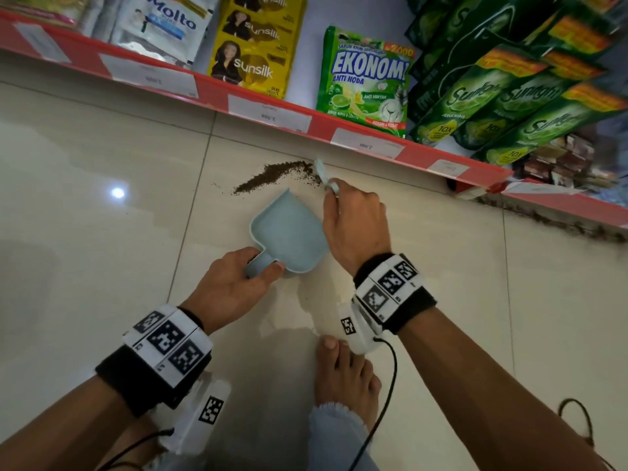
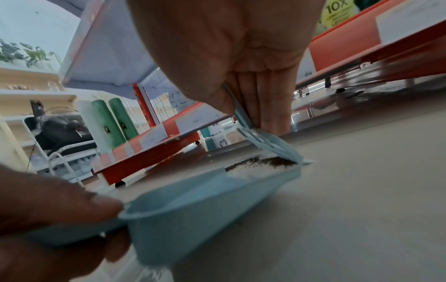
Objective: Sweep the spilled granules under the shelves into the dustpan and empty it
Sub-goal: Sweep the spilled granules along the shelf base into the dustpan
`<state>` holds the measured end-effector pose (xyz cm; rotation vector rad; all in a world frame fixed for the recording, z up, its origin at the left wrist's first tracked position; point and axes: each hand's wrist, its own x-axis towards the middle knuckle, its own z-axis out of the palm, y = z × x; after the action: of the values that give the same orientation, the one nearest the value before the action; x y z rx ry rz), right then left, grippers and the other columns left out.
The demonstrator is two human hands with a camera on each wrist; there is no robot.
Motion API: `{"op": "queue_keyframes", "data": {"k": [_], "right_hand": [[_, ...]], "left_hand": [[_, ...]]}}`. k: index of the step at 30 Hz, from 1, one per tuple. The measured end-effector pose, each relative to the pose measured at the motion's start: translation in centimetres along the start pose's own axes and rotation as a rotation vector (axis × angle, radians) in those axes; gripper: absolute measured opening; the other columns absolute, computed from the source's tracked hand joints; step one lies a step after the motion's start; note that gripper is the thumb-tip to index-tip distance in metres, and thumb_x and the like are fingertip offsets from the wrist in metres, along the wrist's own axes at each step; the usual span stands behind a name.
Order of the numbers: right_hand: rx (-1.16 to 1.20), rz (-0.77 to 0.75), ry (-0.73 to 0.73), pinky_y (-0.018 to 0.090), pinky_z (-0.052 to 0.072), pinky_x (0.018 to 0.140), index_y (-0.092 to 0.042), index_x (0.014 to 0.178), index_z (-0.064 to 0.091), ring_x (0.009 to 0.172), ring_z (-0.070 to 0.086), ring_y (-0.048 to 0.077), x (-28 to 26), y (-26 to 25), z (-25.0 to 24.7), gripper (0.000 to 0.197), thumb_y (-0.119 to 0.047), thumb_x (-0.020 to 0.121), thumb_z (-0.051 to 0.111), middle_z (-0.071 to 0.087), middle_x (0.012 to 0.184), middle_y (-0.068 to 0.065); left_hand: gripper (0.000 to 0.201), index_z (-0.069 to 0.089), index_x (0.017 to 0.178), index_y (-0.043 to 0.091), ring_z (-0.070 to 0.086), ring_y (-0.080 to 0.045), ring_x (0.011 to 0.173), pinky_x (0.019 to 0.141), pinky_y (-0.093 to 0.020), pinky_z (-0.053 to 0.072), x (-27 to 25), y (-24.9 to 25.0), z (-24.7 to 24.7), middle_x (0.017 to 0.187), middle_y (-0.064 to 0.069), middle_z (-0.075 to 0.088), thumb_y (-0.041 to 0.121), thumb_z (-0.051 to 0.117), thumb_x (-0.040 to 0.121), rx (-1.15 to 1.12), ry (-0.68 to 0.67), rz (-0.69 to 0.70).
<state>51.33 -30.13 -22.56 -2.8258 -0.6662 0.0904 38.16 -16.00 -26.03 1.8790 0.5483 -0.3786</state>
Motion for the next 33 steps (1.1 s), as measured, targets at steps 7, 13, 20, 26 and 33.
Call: {"op": "queue_keyframes", "data": {"k": [7, 13, 20, 26, 33], "right_hand": [[-0.083, 0.100, 0.135, 0.036, 0.046, 0.062, -0.009, 0.102, 0.066, 0.073, 0.064, 0.038, 0.8, 5.2, -3.0, 0.028, -0.024, 0.100, 0.042, 0.070, 0.086, 0.018], [-0.212, 0.247, -0.042, 0.041, 0.048, 0.072, -0.005, 0.111, 0.063, 0.088, 0.063, 0.042, 1.3, 6.7, -2.3, 0.031, -0.024, 0.101, 0.040, 0.067, 0.098, 0.025], [0.000, -0.055, -0.061, 0.032, 0.038, 0.056, -0.012, 0.098, 0.061, 0.055, 0.044, 0.026, -0.3, -0.1, -0.3, 0.025, -0.024, 0.101, 0.040, 0.056, 0.068, 0.005], [-0.175, 0.025, 0.121, 0.024, 0.032, 0.053, -0.010, 0.087, 0.064, 0.054, 0.056, 0.030, 1.7, 2.6, -2.8, 0.024, -0.024, 0.099, 0.049, 0.060, 0.066, 0.009], [-0.271, -0.101, -0.089, 0.032, 0.048, 0.066, -0.013, 0.127, 0.056, 0.067, 0.060, 0.026, 4.6, 1.6, -0.8, 0.029, -0.018, 0.101, 0.043, 0.065, 0.083, 0.009]], "left_hand": [[0.034, 0.048, 0.066, 0.026, 0.048, -0.009, 0.056, 0.055, -0.025, 0.034, -0.2, -1.0, -0.4, 0.059, 0.010, 0.050, 0.041, 0.061, 0.094, -0.015, 0.032, -0.034], [0.030, 0.054, 0.072, 0.021, 0.051, -0.013, 0.060, 0.058, -0.027, 0.037, 0.1, -1.0, -0.1, 0.062, 0.007, 0.053, 0.041, 0.061, 0.094, -0.031, 0.002, -0.026], [0.035, 0.046, 0.066, 0.027, 0.048, -0.011, 0.057, 0.056, -0.027, 0.034, 0.0, -0.9, -0.1, 0.060, 0.009, 0.049, 0.042, 0.061, 0.094, -0.004, 0.019, -0.023], [0.033, 0.049, 0.067, 0.026, 0.048, -0.012, 0.057, 0.056, -0.027, 0.035, -0.4, -1.6, -0.9, 0.060, 0.008, 0.050, 0.041, 0.061, 0.094, -0.052, 0.050, -0.047], [0.033, 0.049, 0.068, 0.026, 0.048, -0.010, 0.057, 0.056, -0.026, 0.035, -0.5, -1.6, -0.6, 0.060, 0.009, 0.050, 0.042, 0.061, 0.093, -0.058, 0.040, -0.039]]}}
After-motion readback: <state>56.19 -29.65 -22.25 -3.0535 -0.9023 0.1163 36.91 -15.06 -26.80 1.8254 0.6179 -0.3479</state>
